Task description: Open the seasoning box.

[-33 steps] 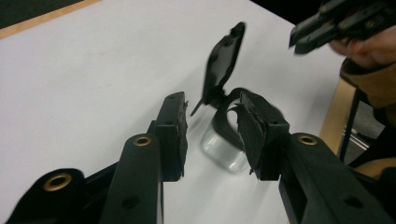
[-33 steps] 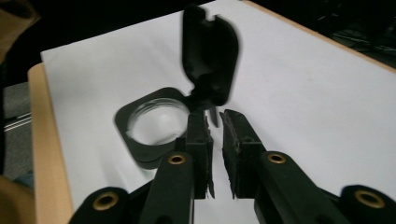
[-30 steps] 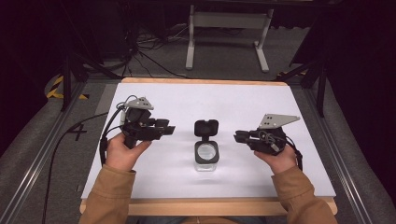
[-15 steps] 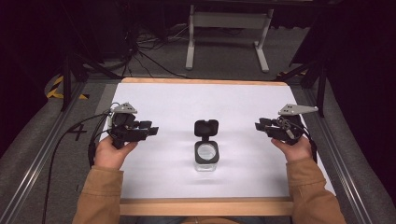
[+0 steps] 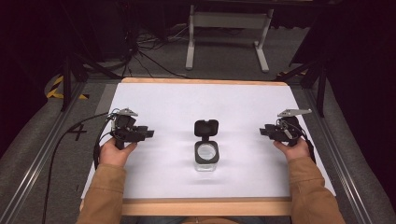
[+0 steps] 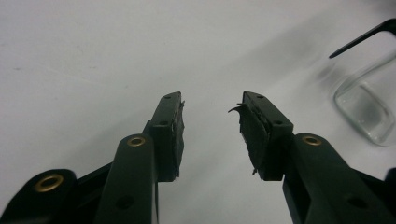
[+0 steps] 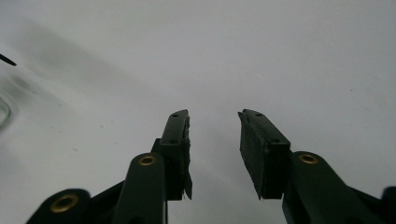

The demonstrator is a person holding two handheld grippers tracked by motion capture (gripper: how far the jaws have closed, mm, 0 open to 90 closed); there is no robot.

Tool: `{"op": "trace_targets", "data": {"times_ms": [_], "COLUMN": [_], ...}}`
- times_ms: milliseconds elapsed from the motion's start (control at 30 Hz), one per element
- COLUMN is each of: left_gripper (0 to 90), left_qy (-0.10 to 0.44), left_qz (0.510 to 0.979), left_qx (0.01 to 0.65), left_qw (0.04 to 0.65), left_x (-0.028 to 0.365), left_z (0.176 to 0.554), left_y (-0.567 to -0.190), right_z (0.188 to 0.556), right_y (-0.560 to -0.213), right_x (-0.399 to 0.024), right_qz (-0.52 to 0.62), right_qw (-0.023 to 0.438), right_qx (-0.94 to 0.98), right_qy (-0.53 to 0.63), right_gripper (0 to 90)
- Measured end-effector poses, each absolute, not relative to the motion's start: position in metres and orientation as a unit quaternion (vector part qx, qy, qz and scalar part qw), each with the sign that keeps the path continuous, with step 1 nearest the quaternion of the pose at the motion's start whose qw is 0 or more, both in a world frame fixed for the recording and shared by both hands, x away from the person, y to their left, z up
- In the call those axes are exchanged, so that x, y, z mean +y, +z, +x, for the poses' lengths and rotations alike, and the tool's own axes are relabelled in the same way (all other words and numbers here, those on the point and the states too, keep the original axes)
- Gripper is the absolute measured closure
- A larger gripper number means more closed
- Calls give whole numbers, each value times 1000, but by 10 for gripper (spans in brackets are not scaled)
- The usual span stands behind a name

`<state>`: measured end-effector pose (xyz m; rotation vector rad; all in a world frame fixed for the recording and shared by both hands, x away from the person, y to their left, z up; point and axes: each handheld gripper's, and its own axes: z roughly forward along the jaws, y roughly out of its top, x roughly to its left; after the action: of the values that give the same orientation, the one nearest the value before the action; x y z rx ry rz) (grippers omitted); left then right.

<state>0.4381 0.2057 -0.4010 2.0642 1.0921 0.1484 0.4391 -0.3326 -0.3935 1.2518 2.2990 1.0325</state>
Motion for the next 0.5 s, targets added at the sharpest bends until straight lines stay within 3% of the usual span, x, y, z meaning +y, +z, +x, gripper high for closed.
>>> {"op": "trace_targets", "data": {"times_ms": [500], "left_gripper": [578], "left_qy": [39], "left_qz": [843], "left_qx": [416], "left_qw": [339], "left_x": [181], "left_z": [444], "left_y": [-428], "right_z": [451], "right_y": [-421], "right_x": [-326], "right_qz": [454], "right_qw": [152], "right_qx": [822], "right_qy": [307], "right_gripper": [607]}}
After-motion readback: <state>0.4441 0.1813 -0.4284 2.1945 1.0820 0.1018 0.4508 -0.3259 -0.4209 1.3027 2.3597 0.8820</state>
